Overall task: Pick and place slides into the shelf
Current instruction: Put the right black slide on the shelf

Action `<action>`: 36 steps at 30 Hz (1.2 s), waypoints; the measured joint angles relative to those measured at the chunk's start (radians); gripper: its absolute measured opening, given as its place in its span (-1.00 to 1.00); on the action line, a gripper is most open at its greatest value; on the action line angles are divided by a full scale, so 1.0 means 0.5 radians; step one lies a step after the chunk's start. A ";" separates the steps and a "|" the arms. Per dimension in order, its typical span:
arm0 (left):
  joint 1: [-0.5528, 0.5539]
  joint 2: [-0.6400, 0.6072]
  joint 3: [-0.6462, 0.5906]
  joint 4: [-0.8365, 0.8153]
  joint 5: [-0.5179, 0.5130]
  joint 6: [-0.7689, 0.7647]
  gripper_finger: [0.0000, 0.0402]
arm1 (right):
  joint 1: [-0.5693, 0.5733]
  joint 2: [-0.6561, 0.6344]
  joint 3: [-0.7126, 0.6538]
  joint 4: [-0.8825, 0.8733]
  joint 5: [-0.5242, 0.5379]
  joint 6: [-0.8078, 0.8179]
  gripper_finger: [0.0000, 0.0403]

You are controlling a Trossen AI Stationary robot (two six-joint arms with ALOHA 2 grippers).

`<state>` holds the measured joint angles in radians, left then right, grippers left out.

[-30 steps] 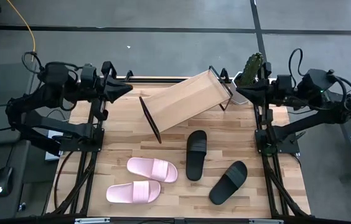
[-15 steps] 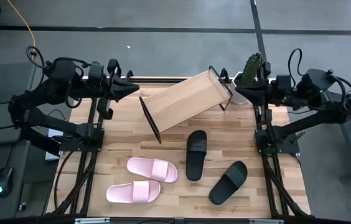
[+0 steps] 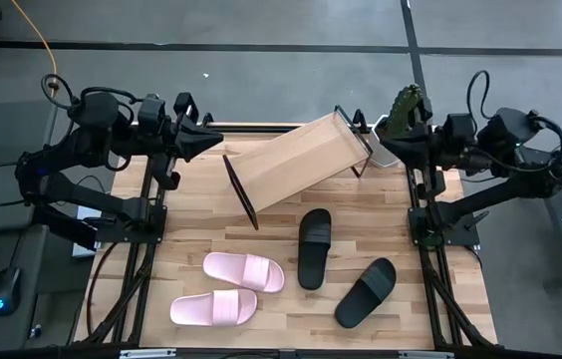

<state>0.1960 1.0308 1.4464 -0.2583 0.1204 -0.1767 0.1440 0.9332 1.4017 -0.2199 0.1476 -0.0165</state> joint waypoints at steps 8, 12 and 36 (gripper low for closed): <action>0.000 0.018 -0.001 0.016 0.036 -0.075 -1.00 | 0.013 0.147 0.000 -0.016 -0.141 0.085 -1.00; 0.000 0.018 -0.001 0.015 0.036 -0.075 -1.00 | 0.066 0.235 0.000 -0.009 -0.201 0.081 -1.00; 0.000 0.014 -0.001 -0.029 0.038 -0.074 -1.00 | 0.850 0.464 0.000 0.347 0.053 0.077 -1.00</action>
<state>0.1959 1.0378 1.4460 -0.2727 0.1394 -0.2138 0.5692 1.1654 1.4017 -0.0465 0.1740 0.0221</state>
